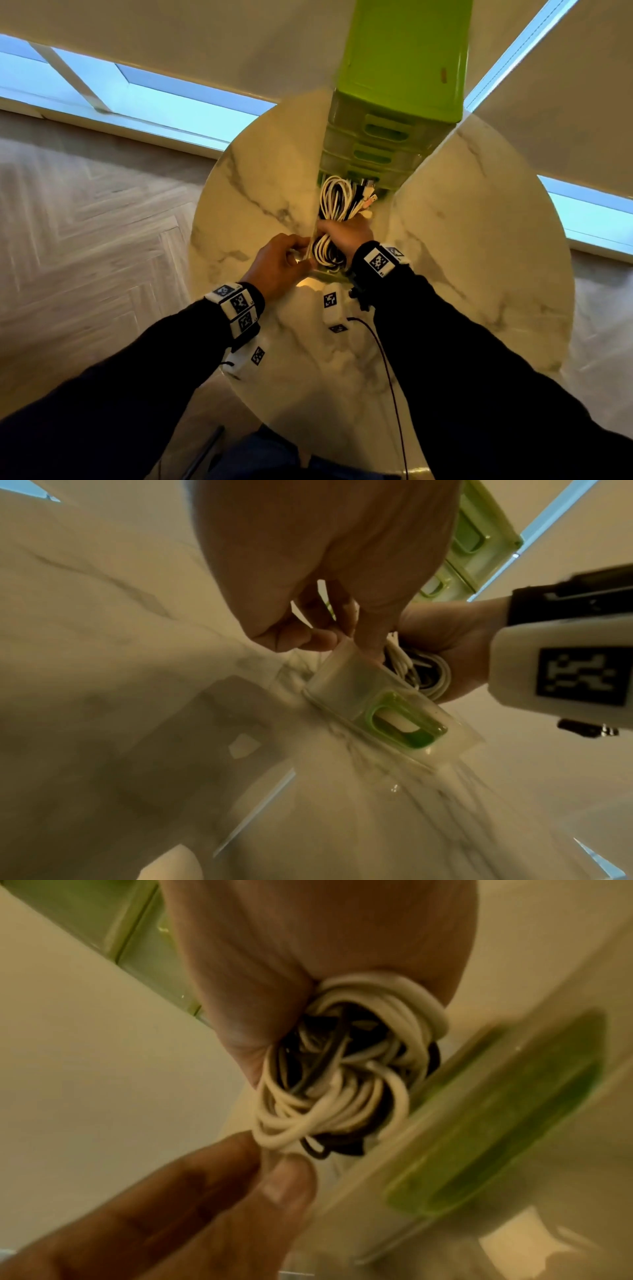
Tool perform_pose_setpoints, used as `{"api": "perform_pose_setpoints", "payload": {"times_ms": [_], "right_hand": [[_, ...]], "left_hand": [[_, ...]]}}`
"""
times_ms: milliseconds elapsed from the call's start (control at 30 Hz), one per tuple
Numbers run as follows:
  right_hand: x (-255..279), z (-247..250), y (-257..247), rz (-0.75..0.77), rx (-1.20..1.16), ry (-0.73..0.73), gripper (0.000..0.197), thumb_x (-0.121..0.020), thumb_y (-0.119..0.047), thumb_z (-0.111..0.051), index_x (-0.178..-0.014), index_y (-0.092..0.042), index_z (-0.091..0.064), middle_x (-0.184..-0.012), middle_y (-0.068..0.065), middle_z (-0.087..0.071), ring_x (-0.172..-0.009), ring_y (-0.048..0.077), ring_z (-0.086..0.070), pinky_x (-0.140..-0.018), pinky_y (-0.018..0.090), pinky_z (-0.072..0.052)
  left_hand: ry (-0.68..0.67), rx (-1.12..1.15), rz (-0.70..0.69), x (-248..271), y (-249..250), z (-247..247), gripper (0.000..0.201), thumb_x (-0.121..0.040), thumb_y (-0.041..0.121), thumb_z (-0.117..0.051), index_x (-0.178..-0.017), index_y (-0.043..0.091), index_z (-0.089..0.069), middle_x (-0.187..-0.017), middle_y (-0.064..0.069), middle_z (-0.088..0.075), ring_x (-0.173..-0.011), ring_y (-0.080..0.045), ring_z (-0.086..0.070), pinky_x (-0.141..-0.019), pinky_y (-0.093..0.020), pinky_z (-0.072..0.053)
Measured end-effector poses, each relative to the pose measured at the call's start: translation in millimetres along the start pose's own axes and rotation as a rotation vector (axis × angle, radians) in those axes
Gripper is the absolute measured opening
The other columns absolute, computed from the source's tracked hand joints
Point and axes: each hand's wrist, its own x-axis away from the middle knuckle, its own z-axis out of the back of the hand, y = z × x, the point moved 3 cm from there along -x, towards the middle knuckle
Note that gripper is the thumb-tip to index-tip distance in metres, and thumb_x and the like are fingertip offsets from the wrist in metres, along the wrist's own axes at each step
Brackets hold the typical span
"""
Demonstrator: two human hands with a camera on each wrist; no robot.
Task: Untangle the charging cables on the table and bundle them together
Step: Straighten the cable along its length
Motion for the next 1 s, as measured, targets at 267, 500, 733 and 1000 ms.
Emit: {"api": "perform_pose_setpoints", "payload": {"times_ms": [267, 500, 733, 1000], "right_hand": [[-3.7, 6.5, -1.1, 0.026, 0.192, 0.037, 0.098, -0.039, -0.062, -0.074, -0.126, -0.019, -0.058, -0.125, 0.006, -0.059, -0.114, 0.027, -0.057, -0.097, 0.044, -0.052], [-6.5, 8.4, -1.0, 0.247, 0.300, -0.127, 0.078, -0.053, -0.063, -0.071, -0.123, -0.030, -0.062, -0.117, 0.001, -0.069, -0.104, 0.020, -0.066, -0.089, 0.042, -0.057], [9.0, 16.2, -0.3, 0.201, 0.300, -0.116, 0.097, -0.049, -0.071, -0.055, -0.123, -0.009, -0.059, -0.115, 0.015, -0.067, -0.099, 0.030, -0.066, -0.087, 0.045, -0.057], [37.7, 24.0, 28.6, 0.369, 0.352, 0.153, 0.083, -0.086, -0.052, -0.055, -0.145, 0.000, -0.030, -0.133, 0.016, -0.041, -0.116, 0.033, -0.046, -0.093, 0.038, -0.044]], "left_hand": [[0.032, 0.102, -0.018, -33.8, 25.6, 42.2, 0.013, -0.093, 0.037, -0.068, -0.099, 0.026, -0.074, -0.089, 0.012, -0.072, -0.083, -0.003, -0.068, -0.078, -0.021, -0.051], [-0.026, 0.000, -0.133, -85.7, 84.5, 12.6, 0.036, -0.072, 0.050, -0.086, -0.075, 0.022, -0.064, -0.071, 0.010, -0.064, -0.063, 0.002, -0.056, -0.063, -0.017, -0.044], [-0.037, -0.226, -0.080, -103.6, 97.7, -10.0, 0.050, -0.065, 0.061, -0.084, -0.071, 0.021, -0.056, -0.079, 0.000, -0.067, -0.078, -0.021, -0.063, -0.074, -0.035, -0.052], [-0.128, -0.304, -0.080, -112.5, 108.2, -31.8, 0.051, -0.073, 0.060, -0.080, -0.071, 0.015, -0.056, -0.079, -0.009, -0.066, -0.077, -0.029, -0.061, -0.080, -0.045, -0.052]]}}
